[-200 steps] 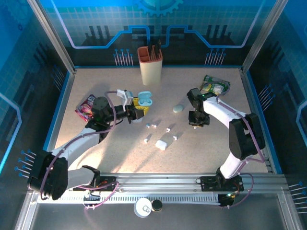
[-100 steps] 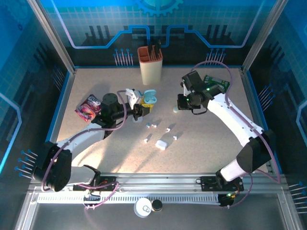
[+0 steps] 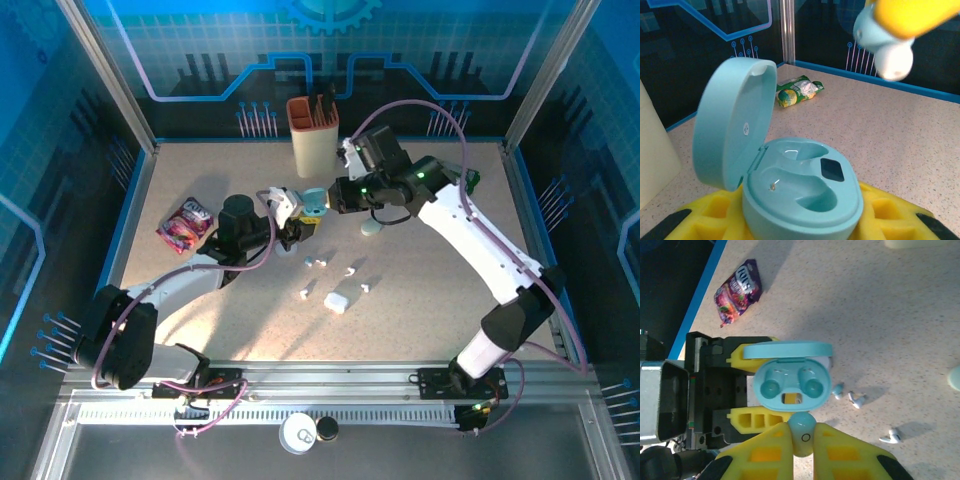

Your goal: Insert the wireless bluetooth earbuds into the charging case

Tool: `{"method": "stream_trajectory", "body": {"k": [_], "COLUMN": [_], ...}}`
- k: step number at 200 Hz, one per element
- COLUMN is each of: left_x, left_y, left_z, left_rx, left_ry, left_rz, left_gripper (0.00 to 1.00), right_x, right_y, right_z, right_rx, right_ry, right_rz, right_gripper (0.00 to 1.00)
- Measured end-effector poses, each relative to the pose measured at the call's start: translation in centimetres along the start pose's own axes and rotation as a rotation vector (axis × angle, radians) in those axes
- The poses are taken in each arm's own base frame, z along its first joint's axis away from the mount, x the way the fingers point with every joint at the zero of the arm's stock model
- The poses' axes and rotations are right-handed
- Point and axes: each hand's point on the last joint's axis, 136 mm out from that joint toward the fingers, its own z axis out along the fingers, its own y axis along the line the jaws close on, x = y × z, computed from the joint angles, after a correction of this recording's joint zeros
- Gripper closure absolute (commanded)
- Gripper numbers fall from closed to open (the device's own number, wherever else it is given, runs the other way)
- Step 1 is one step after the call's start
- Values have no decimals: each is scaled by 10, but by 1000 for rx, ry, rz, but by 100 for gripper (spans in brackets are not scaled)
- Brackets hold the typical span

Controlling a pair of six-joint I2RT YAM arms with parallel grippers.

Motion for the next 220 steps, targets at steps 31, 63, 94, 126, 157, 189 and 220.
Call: {"method": "stream_trajectory", "body": {"k": [31,63,94,126,157,189,220], "left_x": [0,-1,-1,-1,0,0,0], "left_y": [0,-1,-1,-1,-1,-1,-2], "left_z": [0,0,1,1,1,1,1], "left_rx": [-1,1,2,3,3,3,5], "left_ry": [-2,-3,-3,-2,0,1,0], "left_rz": [0,0,-1,-2,-3,-4,-7], "left_gripper": [65,65,65,66,66,66,66], "right_x": [3,2,-1,-4,-1,2,3], "right_y": [6,9,12,16,16,16,17], "right_z": [13,20,23,28,38,46,47], "right_rx": [-24,-34,-45,-54,-49,-46,-47], "right_ry": [30,43,43,42,59,76,78], "right_rz": [1,1,-2,-8,-9,-9,-11], "right_gripper": [88,88,88,88,88,88,85]}}
